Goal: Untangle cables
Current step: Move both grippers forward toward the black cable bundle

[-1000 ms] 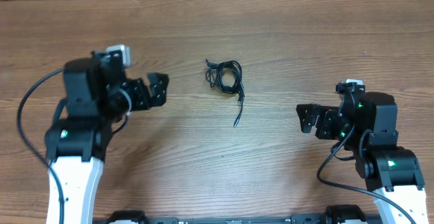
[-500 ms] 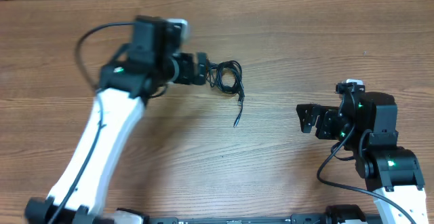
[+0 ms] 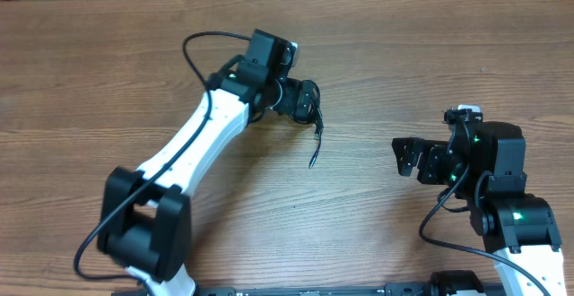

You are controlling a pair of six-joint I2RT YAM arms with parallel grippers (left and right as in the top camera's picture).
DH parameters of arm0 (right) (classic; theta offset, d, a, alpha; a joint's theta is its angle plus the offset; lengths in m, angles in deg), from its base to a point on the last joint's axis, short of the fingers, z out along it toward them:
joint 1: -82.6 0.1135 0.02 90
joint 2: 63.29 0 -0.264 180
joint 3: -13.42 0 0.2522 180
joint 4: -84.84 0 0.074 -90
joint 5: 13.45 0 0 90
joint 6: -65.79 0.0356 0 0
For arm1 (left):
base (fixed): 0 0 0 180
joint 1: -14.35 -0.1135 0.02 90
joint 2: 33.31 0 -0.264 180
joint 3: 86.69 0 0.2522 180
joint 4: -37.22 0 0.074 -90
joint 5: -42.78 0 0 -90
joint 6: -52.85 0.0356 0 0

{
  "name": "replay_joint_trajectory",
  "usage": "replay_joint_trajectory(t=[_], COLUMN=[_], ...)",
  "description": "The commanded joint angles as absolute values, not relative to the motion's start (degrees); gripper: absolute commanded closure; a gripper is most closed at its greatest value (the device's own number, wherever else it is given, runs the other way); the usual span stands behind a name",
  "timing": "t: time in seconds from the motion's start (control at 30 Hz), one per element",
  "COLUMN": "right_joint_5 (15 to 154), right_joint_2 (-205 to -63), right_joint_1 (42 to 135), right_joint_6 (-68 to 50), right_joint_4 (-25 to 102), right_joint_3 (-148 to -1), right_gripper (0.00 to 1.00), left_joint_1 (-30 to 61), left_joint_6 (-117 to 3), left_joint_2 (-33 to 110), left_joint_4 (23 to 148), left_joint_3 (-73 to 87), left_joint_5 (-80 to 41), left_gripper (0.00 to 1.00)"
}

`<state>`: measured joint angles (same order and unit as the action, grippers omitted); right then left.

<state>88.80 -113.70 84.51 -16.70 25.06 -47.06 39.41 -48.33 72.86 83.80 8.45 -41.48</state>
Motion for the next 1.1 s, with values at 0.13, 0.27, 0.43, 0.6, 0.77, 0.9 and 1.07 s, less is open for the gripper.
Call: replay_joint_trajectory(t=[0.13, 0.27, 0.43, 0.6, 0.77, 0.9, 1.07], right_joint_5=[89.28, 89.28, 89.31, 89.31, 89.31, 89.31, 89.57], right_joint_2=[-113.51, -113.51, -113.51, -113.51, -113.51, -113.51, -113.51], right_joint_1=[84.45, 84.45, 84.47, 84.47, 84.47, 84.47, 84.47], right_joint_6=[-16.48, -16.48, -16.48, -16.48, -16.48, -16.48, -16.48], right_joint_4=[25.32, 25.36, 25.32, 24.62, 24.47, 24.47, 25.28], right_joint_3=[-48.70, -48.70, -48.70, -48.70, -48.70, -48.70, -48.70], right_gripper=[0.00, 0.00, 0.00, 0.00, 0.00, 0.00, 0.00], left_joint_1=[40.16, 40.92, 41.97, 42.67, 42.67, 42.67, 42.52], left_joint_6=[-49.25, -49.71, -50.08, -50.08, -50.06, -50.04, -50.04], left_joint_2=[78.18, 80.69, 82.70, 84.45, 84.56, 84.19, 82.39], left_joint_4=[79.63, 79.39, 78.31, 77.48, 76.35, 76.04, 78.27], left_joint_3=[9.39, 9.39, 9.39, 9.39, 9.42, 9.42, 9.44], left_joint_5=[-44.41, -44.19, -43.97, -44.24, -43.91, -41.26, -34.07], left_gripper=[0.10, 0.11, 0.14, 0.18, 0.40, 0.70, 0.96])
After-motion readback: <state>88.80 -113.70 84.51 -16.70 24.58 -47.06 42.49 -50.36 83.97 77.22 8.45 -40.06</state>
